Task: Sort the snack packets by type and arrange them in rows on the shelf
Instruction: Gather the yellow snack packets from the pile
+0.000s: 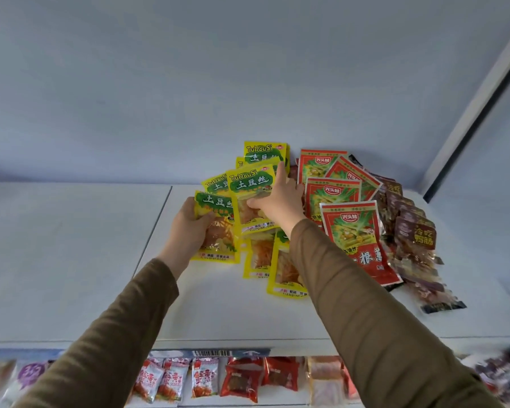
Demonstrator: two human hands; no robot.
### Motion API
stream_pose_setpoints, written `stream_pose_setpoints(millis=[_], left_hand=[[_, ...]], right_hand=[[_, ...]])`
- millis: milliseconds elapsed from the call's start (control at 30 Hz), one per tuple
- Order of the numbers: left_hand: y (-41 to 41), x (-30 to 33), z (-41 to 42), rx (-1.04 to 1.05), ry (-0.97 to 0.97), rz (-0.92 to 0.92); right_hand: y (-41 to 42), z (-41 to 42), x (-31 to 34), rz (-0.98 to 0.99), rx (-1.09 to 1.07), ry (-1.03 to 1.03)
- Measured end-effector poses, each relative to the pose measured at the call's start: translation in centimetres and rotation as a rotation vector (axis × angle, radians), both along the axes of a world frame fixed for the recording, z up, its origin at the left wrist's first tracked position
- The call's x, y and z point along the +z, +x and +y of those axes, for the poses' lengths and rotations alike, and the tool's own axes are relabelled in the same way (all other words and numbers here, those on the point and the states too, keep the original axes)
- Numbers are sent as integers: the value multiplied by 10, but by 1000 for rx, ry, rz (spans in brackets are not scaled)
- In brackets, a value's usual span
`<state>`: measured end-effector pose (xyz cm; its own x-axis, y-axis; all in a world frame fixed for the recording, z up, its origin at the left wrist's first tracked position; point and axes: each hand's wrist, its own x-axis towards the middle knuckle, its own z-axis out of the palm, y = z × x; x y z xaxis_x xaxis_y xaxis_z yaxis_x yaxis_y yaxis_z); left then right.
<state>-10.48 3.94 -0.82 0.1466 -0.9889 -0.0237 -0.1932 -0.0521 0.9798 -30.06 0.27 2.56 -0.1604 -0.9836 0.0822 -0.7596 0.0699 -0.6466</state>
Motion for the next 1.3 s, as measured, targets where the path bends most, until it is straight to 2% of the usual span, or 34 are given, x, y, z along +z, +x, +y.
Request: stream_pose_setpoints(millis=[100,200,333,433,533,633,700,767,867,967,1067,1167,1233,1300], left_hand=[[0,3,-1,11,-11,-11],[1,3,-1,24,-16,-14],[0,2,2,5,-11,-1],[9,5,2,19,-45,37],[25,9,6,108,-98,122],[35,14,8,210,-124,219],[36,20,11,209,-144,322],[34,28,15,181,-164,402],[33,36,20,140,-166,490],[37,38,22,178,-195,420],[49,35,21,281,-185,296],[47,31,26,220,-138,355],[34,35,33,96,-86,463],[22,42,39,-72,-63,551]], right_hand=[[2,-7,4,21,47,11],[6,-8,3,-50,56,-5],[0,-2,-1,-364,52,-117],[-7,0,3,-491,63,-168],[-14,2,7,-685,83,-119],[-19,9,15,-1037,168,-59],[-14,12,22,-1248,242,-37],[0,14,28,-1352,302,-14],[24,19,32,-1340,311,47],[24,23,39,-1278,276,-7],[6,22,52,-1457,391,-58],[11,25,59,-1490,476,69],[25,28,47,-1302,407,129],[35,33,31,-978,267,61]])
